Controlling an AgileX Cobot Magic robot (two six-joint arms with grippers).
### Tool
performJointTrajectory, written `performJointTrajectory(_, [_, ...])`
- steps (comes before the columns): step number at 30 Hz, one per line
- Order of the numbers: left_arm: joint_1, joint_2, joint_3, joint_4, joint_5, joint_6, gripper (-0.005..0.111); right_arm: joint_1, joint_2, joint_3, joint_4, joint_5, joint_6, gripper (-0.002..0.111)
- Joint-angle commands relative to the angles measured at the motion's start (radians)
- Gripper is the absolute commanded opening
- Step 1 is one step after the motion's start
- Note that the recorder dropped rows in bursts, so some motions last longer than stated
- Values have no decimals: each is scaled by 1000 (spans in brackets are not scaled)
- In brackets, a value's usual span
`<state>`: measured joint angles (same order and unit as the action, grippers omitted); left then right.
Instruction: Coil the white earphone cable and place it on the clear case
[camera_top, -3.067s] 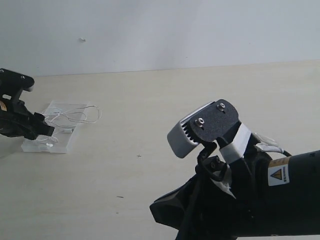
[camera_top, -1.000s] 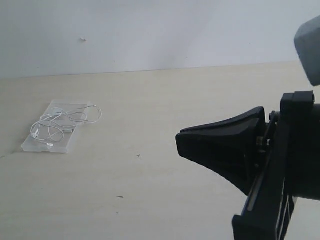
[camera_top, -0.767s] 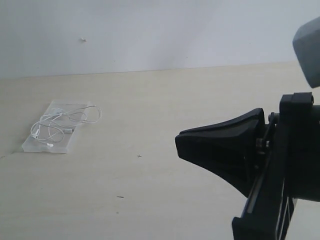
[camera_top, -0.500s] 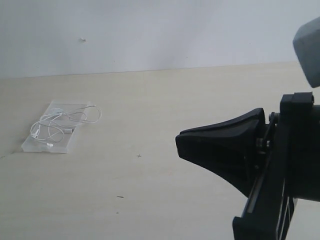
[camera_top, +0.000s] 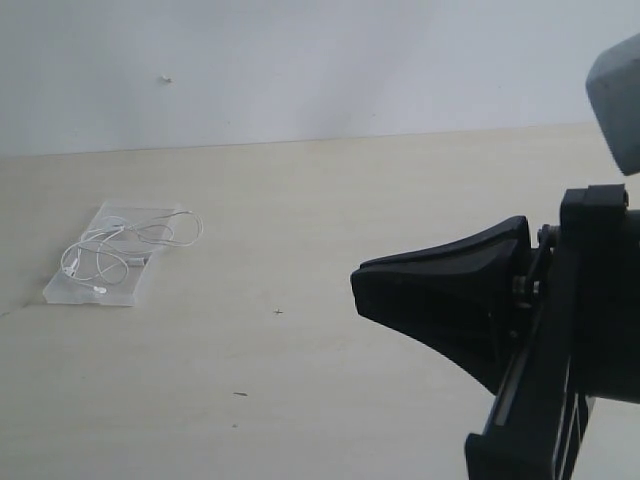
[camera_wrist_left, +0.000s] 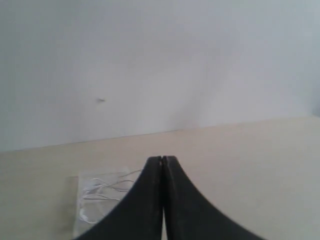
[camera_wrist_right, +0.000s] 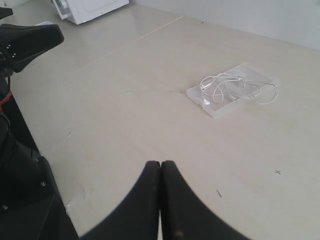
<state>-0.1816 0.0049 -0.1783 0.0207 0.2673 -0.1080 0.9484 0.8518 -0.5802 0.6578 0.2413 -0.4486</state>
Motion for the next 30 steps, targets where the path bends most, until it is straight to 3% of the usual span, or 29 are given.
performJointTrajectory(1, [137, -5, 108, 48, -129, -4, 0, -5, -5, 4, -2, -5, 4, 0])
performJointTrajectory(5, [228, -5, 178, 48, -238, -6, 0, -5, -5, 4, -2, -5, 4, 0])
performJointTrajectory(8, [253, -5, 178, 48, -149, -5, 0, -5, -5, 4, -2, -5, 4, 0])
performJointTrajectory(15, [255, -5, 178, 46, 89, -6, 0, -5, -5, 4, 0, -5, 4, 0])
performJointTrajectory(30, [255, -5, 178, 46, 88, -2, 0, -5, -5, 4, 0, -5, 4, 0])
